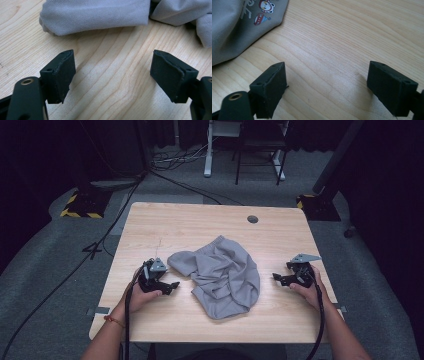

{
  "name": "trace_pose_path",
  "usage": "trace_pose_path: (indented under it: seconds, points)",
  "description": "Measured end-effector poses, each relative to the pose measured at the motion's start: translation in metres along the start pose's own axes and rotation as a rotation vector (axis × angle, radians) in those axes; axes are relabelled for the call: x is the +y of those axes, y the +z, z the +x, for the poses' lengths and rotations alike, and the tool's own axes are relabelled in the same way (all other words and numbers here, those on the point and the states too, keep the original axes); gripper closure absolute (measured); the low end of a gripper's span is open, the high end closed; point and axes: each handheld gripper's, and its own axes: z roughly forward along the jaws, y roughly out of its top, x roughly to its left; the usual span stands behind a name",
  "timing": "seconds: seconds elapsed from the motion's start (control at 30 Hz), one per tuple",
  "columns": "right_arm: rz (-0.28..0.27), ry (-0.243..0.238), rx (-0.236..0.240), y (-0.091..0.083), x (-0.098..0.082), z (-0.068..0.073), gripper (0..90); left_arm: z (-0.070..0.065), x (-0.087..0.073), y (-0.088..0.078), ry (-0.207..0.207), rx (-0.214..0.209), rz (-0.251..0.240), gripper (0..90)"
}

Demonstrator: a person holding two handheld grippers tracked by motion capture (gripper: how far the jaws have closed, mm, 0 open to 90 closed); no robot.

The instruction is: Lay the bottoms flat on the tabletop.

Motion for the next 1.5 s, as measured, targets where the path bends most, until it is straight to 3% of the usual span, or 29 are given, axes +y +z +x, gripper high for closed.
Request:
trace_pose_path:
  seconds: [0.3, 0.37, 0.4, 0.47, 0.57, 0.63, 0.7, 0.8, 0.87, 0.9, 0.93, 1.0, 1.07, 1.13, 1.17, 1.2, 1.23, 1.27, 1.3, 1.37, 1.5]
  points:
    - [0.013, -0.018, 0.021, -0.001, 0.001, 0.0, 16.4, -0.002, 0.001, 0.001, -0.02, 0.009, 0.0, 21.0]
    - [0.025, -0.025, 0.033, -0.001, 0.003, 0.0, 21.5, -0.002, 0.002, 0.001, -0.023, 0.014, 0.005, 20.2]
    - [0.03, -0.023, 0.037, -0.001, 0.005, 0.0, 27.3, -0.003, 0.003, 0.002, -0.028, 0.016, 0.014, 19.7]
    - [0.013, -0.016, 0.07, -0.003, 0.012, 0.002, 25.5, -0.006, 0.009, 0.004, -0.034, 0.027, 0.02, 18.7]
    - [-0.036, -0.019, 0.123, -0.006, 0.034, 0.015, 27.4, -0.012, 0.019, 0.005, -0.03, 0.005, -0.001, 21.6]
    - [-0.061, -0.063, 0.143, -0.004, 0.053, 0.028, 29.5, -0.026, 0.045, 0.005, 0.008, 0.023, -0.062, 21.8]
    - [-0.084, -0.069, 0.188, 0.001, 0.07, 0.04, 29.9, -0.032, 0.064, 0.005, -0.008, -0.015, -0.125, 23.1]
    - [-0.079, -0.069, 0.234, 0.016, 0.091, 0.056, 30.4, -0.041, 0.087, 0.017, 0.002, -0.061, -0.15, 23.0]
    - [-0.048, -0.084, 0.236, 0.026, 0.097, 0.062, 29.9, -0.047, 0.097, 0.023, 0.012, -0.096, -0.179, 24.0]
    - [-0.046, -0.096, 0.238, 0.03, 0.099, 0.065, 31.0, -0.05, 0.103, 0.028, 0.019, -0.113, -0.171, 24.6]
    - [-0.035, -0.11, 0.235, 0.034, 0.101, 0.069, 32.1, -0.053, 0.106, 0.032, 0.024, -0.102, -0.158, 23.8]
    - [0.003, -0.124, 0.206, 0.041, 0.101, 0.073, 36.8, -0.057, 0.111, 0.044, 0.043, -0.035, -0.108, 24.8]
    - [0.051, -0.119, 0.182, 0.051, 0.099, 0.074, 44.8, -0.056, 0.113, 0.055, 0.027, -0.009, -0.063, 29.2]
    - [0.067, -0.102, 0.194, 0.057, 0.097, 0.072, 53.2, -0.053, 0.112, 0.065, 0.025, 0.006, -0.034, 40.1]
    - [0.067, -0.102, 0.194, 0.057, 0.097, 0.072, 53.2, -0.053, 0.112, 0.065, 0.025, 0.006, -0.034, 45.7]
    - [0.084, -0.104, 0.201, 0.059, 0.096, 0.072, 56.3, -0.05, 0.111, 0.069, 0.025, -0.012, -0.008, 45.7]
    - [0.107, -0.109, 0.194, 0.062, 0.095, 0.072, 70.3, -0.047, 0.107, 0.073, 0.047, -0.031, 0.021, 63.7]
    - [0.11, -0.113, 0.197, 0.063, 0.094, 0.072, 77.2, -0.047, 0.106, 0.074, 0.062, -0.035, 0.032, 71.0]
    - [0.104, -0.126, 0.189, 0.062, 0.093, 0.073, 81.6, -0.045, 0.105, 0.074, 0.092, -0.031, 0.044, 78.2]
    - [0.076, -0.142, 0.139, 0.056, 0.095, 0.072, 85.6, -0.041, 0.104, 0.07, 0.103, -0.01, 0.039, 89.8]
    - [-0.046, -0.095, 0.08, 0.027, 0.105, 0.06, 86.0, -0.027, 0.108, 0.053, 0.101, 0.041, 0.037, 90.0]
